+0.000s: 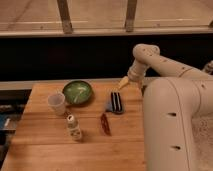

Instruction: Knock the bottle over

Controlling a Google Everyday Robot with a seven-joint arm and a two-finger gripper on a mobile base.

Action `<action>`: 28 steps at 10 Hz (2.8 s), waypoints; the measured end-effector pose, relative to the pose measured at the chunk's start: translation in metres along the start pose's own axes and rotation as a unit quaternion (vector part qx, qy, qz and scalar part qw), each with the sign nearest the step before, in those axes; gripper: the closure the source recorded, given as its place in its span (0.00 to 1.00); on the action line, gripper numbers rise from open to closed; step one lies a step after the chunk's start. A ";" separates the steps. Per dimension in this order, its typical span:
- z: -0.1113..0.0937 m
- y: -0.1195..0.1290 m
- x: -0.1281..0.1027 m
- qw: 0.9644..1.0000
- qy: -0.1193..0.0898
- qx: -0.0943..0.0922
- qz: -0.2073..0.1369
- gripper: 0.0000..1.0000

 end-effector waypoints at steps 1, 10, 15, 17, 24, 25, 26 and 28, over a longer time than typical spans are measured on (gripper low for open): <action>0.000 0.000 0.000 1.000 0.000 0.000 0.000 0.20; 0.000 0.000 0.000 1.000 0.000 0.000 0.000 0.20; 0.000 0.000 0.000 1.000 0.000 0.000 0.000 0.20; 0.000 0.000 0.000 1.000 0.000 0.000 0.000 0.20; 0.000 0.001 0.001 1.000 0.000 0.000 -0.001 0.20; -0.001 0.002 0.002 1.000 -0.001 0.004 -0.005 0.20; -0.003 0.007 0.003 1.000 -0.004 0.007 -0.012 0.20; -0.003 0.030 0.019 0.999 -0.006 0.015 -0.045 0.20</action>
